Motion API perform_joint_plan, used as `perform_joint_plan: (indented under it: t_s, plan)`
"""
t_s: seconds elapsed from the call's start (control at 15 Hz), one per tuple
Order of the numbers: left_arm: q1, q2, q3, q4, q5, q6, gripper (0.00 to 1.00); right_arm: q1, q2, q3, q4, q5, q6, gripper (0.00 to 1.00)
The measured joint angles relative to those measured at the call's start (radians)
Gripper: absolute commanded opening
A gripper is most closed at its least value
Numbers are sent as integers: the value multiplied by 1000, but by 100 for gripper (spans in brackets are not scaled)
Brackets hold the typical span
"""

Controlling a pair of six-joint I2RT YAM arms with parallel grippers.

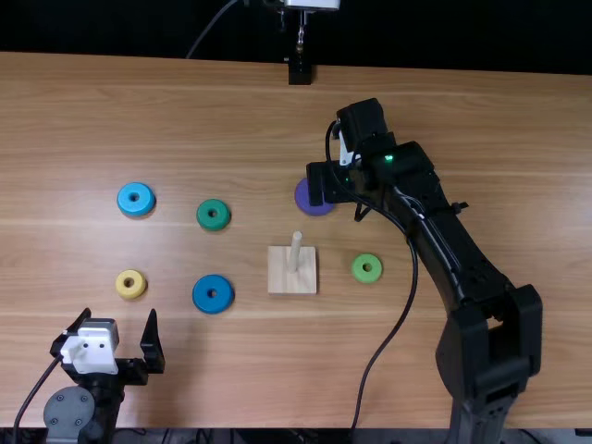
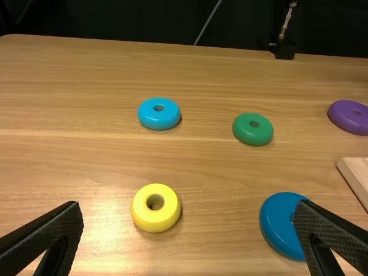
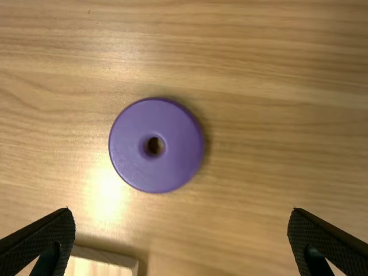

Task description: Build the Hanoi tower: stack the rings onto the peg from bottom to top in this color order: purple, dark blue, light blue, dark green, light green, yellow, orange.

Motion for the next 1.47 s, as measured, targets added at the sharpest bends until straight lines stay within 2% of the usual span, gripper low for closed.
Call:
perform_joint_plan:
  t_s: [0.27,0.33,0.53,0.67,1.13,1.47]
  plan:
    - [0,0,0,0,0,0,100,49,101,68,-3,0,0,100]
    - [0,0,0,0,0,0,100,55,121,84,-5,6,-1,100]
    - [0,0,0,0,0,0,100,56,172,119,-5,64,0,100]
    - [0,0,0,0,0,0,100,56,207,138,-13,81,-1,100]
    - [0,0,0,0,0,0,100,56,257,182,-15,97,3,100]
    - [0,0,0,0,0,0,100,56,286,195,-21,98,5,100]
